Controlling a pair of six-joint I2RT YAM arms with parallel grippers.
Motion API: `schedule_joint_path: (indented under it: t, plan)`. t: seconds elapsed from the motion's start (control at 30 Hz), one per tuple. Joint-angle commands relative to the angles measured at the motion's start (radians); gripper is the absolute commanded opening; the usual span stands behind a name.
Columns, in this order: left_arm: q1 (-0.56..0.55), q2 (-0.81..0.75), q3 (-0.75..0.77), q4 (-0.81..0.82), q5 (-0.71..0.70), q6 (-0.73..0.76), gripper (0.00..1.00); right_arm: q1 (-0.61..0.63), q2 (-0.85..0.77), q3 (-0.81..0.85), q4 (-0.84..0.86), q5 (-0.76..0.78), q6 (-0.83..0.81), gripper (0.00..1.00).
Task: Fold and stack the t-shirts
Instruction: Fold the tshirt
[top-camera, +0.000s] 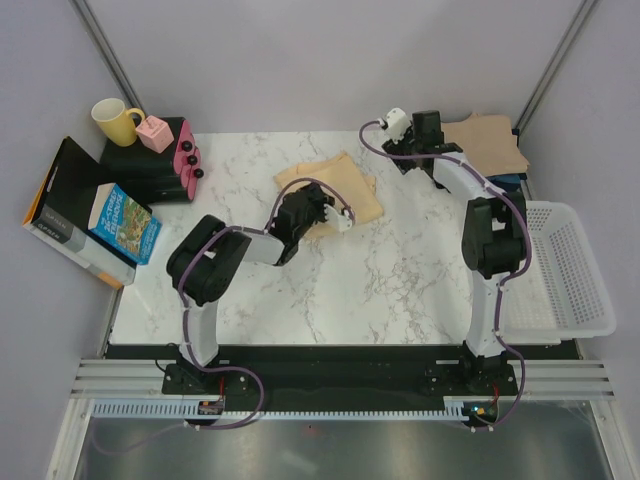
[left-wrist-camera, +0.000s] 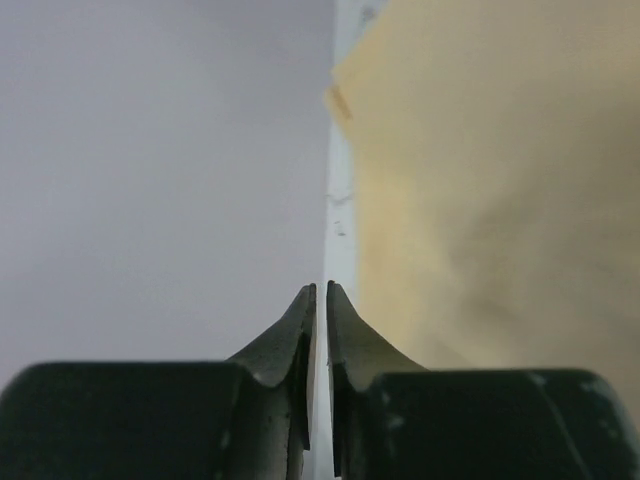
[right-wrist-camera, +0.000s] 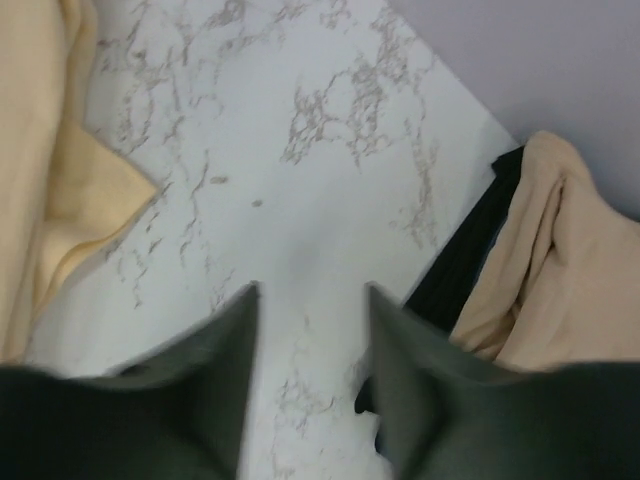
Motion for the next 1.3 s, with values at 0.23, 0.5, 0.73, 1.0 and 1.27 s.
schedule_joint_path:
  t: [0.23, 0.5, 0.73, 1.0, 1.27]
  plan:
    - [0.049, -0.147, 0.092, -0.070, -0.010, 0.034, 0.77, -0.040, 0.145, 0.431, -0.521, -0.450, 0.178, 0.98]
    - [0.021, 0.017, 0.249, -0.122, -0.055, 0.207, 0.82, -0.146, 0.335, 0.606, -0.563, -0.833, 0.432, 0.97]
    - [0.009, 0.042, 0.318, -0.228, 0.004, 0.285, 0.82, -0.182, 0.394, 0.591, -0.536, -0.970, 0.466, 0.89]
    - [0.000, 0.194, 0.378, -0.168, -0.068, 0.209, 0.84, -0.231, 0.326, 0.586, -0.483, -0.890, 0.469, 0.92]
    - [0.010, 0.163, 0.155, -0.161, 0.019, 0.245, 0.83, -0.234, 0.260, 0.551, -0.483, -0.851, 0.455, 0.92]
